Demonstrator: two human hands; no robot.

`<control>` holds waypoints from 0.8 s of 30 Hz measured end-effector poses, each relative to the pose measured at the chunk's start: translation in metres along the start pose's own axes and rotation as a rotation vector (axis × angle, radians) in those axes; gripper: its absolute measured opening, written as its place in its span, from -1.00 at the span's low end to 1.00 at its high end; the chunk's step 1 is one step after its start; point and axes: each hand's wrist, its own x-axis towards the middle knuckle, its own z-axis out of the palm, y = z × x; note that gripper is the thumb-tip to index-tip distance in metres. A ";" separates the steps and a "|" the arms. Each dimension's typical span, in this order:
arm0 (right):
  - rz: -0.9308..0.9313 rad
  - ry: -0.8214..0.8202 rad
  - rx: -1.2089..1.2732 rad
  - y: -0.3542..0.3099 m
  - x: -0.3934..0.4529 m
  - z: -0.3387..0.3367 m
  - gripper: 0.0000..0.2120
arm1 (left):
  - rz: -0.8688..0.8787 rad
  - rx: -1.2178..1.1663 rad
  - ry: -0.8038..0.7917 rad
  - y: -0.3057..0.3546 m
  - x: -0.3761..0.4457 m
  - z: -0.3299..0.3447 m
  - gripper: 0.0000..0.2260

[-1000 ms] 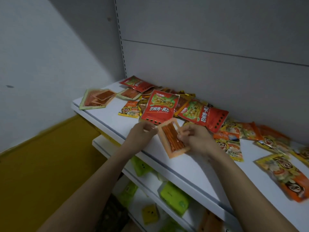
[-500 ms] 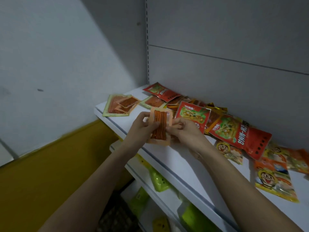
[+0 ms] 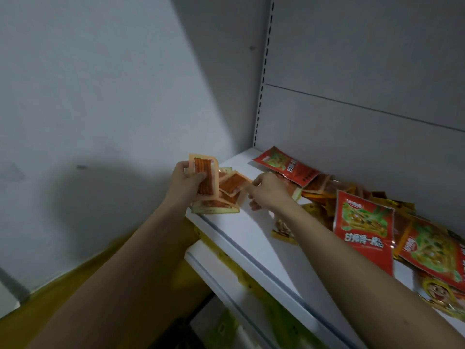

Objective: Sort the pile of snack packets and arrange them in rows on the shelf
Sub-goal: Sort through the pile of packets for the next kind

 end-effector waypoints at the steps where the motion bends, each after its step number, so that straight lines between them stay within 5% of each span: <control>1: 0.005 0.009 -0.067 -0.006 0.011 0.007 -0.79 | 0.005 -0.003 -0.023 -0.001 0.008 -0.004 -0.77; 11: 0.120 0.132 -0.383 -0.017 0.059 0.054 -0.62 | 0.092 0.062 -0.153 -0.016 0.059 -0.020 -0.71; 17: 0.075 0.221 -0.167 -0.017 0.053 0.052 -0.88 | 0.155 0.069 -0.241 -0.031 0.080 -0.032 -0.38; 20: 0.009 0.243 0.016 -0.020 0.040 0.036 -0.79 | 0.208 0.117 -0.202 -0.032 0.080 -0.037 -0.57; 24: -0.011 0.235 0.338 -0.031 0.032 0.029 -0.77 | 0.062 0.120 -0.277 -0.023 0.069 -0.029 -0.80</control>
